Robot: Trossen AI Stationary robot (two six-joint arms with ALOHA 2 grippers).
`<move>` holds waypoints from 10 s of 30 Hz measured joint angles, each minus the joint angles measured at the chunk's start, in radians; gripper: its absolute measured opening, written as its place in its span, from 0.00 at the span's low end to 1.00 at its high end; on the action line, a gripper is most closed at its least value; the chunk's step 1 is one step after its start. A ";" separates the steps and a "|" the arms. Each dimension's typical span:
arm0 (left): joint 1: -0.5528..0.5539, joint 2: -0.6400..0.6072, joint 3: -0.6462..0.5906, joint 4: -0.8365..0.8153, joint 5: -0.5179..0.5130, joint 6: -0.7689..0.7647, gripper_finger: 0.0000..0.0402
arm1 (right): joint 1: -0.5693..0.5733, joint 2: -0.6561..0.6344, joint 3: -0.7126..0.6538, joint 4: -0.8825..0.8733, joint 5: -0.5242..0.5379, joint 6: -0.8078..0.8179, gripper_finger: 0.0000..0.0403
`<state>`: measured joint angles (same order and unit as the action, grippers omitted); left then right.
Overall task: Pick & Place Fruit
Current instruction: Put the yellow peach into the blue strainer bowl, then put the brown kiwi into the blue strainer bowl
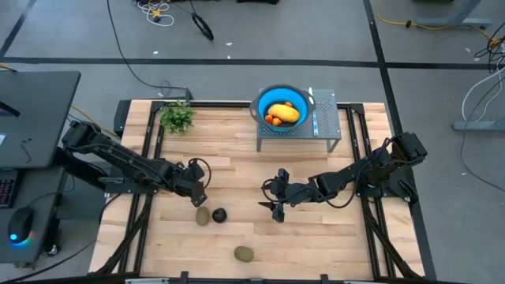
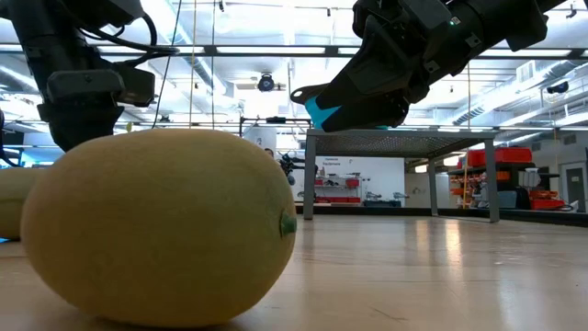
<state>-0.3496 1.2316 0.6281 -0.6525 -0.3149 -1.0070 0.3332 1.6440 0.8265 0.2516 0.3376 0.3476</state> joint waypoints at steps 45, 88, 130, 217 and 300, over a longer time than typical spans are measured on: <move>-0.020 -0.003 -0.042 -0.045 0.033 -0.061 0.64 | 0.000 0.000 0.002 0.206 -0.007 -0.033 0.70; -0.024 -0.003 -0.175 0.152 -0.056 -0.088 0.54 | 0.007 0.000 0.001 0.198 -0.009 -0.060 0.70; 0.067 -0.003 0.215 0.206 -0.290 0.442 0.33 | 0.040 0.000 0.000 0.149 -0.156 -0.105 0.70; 0.642 0.310 0.521 0.880 0.178 1.053 0.76 | 0.287 -0.108 0.000 0.010 0.399 -0.194 0.70; -0.142 -0.117 -0.264 1.343 -0.460 0.627 0.65 | 0.344 0.537 0.388 0.261 0.029 -0.101 0.79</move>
<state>-0.4918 1.1142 0.3641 0.6904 -0.7745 -0.3805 0.6769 2.1807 1.2144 0.5122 0.3663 0.2463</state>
